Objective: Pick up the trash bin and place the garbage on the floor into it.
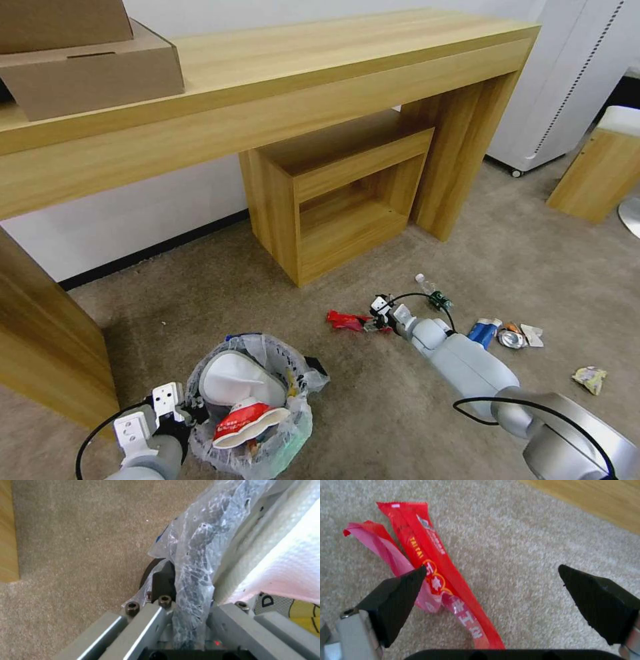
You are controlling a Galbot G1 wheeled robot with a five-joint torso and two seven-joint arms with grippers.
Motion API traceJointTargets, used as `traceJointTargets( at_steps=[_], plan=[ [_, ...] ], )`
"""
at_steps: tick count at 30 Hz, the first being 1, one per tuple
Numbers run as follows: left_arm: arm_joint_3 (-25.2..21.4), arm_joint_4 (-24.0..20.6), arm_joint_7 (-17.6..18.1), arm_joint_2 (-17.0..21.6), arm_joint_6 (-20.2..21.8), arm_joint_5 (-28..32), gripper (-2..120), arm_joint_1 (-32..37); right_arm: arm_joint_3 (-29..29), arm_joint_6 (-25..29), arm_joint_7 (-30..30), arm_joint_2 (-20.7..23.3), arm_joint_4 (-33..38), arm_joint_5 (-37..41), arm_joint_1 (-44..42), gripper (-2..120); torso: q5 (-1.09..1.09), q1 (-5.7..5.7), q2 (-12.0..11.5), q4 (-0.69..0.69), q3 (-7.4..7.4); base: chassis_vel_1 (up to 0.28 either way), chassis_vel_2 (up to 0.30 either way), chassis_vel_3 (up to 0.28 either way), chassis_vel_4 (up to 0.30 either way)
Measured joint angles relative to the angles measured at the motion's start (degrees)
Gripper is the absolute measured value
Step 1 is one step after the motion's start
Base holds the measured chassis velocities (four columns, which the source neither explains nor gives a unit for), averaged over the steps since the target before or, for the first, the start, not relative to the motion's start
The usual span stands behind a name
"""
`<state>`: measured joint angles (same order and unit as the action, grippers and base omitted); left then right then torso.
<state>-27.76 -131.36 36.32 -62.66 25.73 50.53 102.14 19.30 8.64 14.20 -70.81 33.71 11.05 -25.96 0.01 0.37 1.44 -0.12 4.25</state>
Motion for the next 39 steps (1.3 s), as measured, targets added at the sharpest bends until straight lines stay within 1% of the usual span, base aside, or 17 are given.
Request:
traceJointTargets(
  at_steps=[8,14,29,39],
  plan=[
    [0.51,0.02,0.03,-0.04,-0.17,-0.35,0,0.29,-0.87,0.97,0.6,-0.73,-1.81,-0.96,-0.36,100,0.0,0.0,0.0,0.0,0.0,0.0,0.0,0.0,0.0],
    [1.69,0.44,0.11,-0.46,-0.55,-1.29,0,0.33,-0.82,1.79,0.93,-2.43,-2.91,-1.33,-0.49,100,0.0,0.0,0.0,0.0,0.0,0.0,0.0,0.0,0.0],
    [3.08,0.69,-0.05,-0.93,-0.81,-3.85,0,0.79,-0.72,2.33,0.83,-4.57,-3.26,-1.4,-1.86,100,0.0,-0.01,0.01,0.0,0.0,0.0,0.0,0.0,0.0],
    [3.84,0.7,-0.5,-1.33,-1.07,-5.35,0,1.17,-1.06,2.38,0.81,-4.99,-3.37,-0.9,-2.36,100,0.0,-0.01,0.01,0.0,0.0,0.0,0.0,0.0,0.0]
  ],
)
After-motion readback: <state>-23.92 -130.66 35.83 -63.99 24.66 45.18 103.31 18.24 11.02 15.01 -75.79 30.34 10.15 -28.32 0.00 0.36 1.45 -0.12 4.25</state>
